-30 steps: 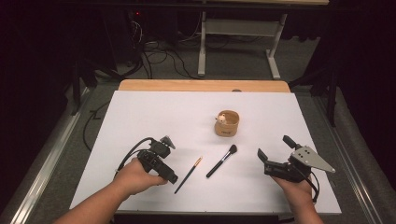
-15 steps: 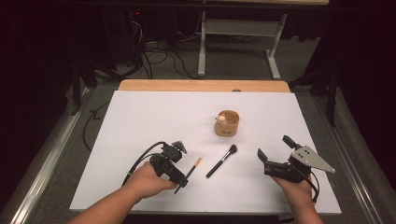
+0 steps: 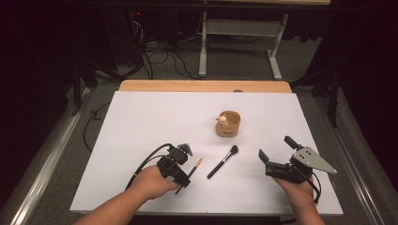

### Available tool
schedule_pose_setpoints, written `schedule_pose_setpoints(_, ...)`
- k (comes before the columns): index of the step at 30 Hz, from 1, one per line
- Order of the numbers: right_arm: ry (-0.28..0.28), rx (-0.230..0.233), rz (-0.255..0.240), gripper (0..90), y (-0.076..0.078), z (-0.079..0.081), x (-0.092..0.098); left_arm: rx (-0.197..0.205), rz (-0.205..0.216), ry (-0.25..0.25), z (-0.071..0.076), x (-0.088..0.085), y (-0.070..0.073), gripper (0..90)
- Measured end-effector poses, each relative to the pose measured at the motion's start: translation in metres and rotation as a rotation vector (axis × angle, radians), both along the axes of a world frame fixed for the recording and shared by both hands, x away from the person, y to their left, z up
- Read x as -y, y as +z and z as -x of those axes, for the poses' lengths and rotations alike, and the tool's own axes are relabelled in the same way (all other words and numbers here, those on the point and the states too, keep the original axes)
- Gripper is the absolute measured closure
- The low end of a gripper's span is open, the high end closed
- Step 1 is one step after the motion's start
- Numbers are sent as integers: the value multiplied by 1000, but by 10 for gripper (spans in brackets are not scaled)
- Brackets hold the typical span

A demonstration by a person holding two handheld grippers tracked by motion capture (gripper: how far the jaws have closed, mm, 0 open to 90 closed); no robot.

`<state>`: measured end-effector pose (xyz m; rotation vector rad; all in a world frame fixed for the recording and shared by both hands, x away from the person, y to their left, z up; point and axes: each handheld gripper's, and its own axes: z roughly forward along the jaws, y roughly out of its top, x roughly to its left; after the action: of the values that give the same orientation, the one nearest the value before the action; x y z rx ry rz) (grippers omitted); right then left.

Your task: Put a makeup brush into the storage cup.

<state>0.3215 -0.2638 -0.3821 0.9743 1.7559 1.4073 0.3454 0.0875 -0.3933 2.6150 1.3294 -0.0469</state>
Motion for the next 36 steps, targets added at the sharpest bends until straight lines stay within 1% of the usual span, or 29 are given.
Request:
schedule_pose_setpoints(2,-2,-1,-3,14,0,0,0,-2,-1,-7,0,2,-1,398)
schedule_pose_setpoints(3,-3,-1,-6,14,0,0,0,-13,3,-5,0,4,-1,415)
schedule_pose_setpoints(8,-1,0,-4,14,0,0,1,-10,19,2,-2,7,-1,507)
schedule_pose_setpoints(11,-1,3,-2,14,0,0,1,-18,25,3,-3,8,-1,545)
schedule_pose_setpoints(15,0,4,-4,14,1,0,2,-16,19,-3,-3,12,-2,614)
schedule_pose_setpoints(18,-4,5,-9,14,1,0,2,-18,0,-13,-2,15,-3,662)
schedule_pose_setpoints(21,-8,3,-14,14,1,1,2,-17,-18,-23,-1,17,-4,684)
schedule_pose_setpoints(23,-4,6,-14,14,1,0,3,-22,-16,-22,-1,18,-4,695)
schedule_pose_setpoints(26,-5,6,-14,14,1,0,3,-23,-27,-28,-1,19,-3,698)
schedule_pose_setpoints(29,-4,8,-13,14,1,0,3,-19,-40,-34,-1,20,-3,704)
schedule_pose_setpoints(30,-4,8,-14,14,1,0,3,-20,-41,-31,-1,21,-4,710)
schedule_pose_setpoints(36,-5,12,-12,14,2,1,3,-8,-51,-49,0,21,-4,724)
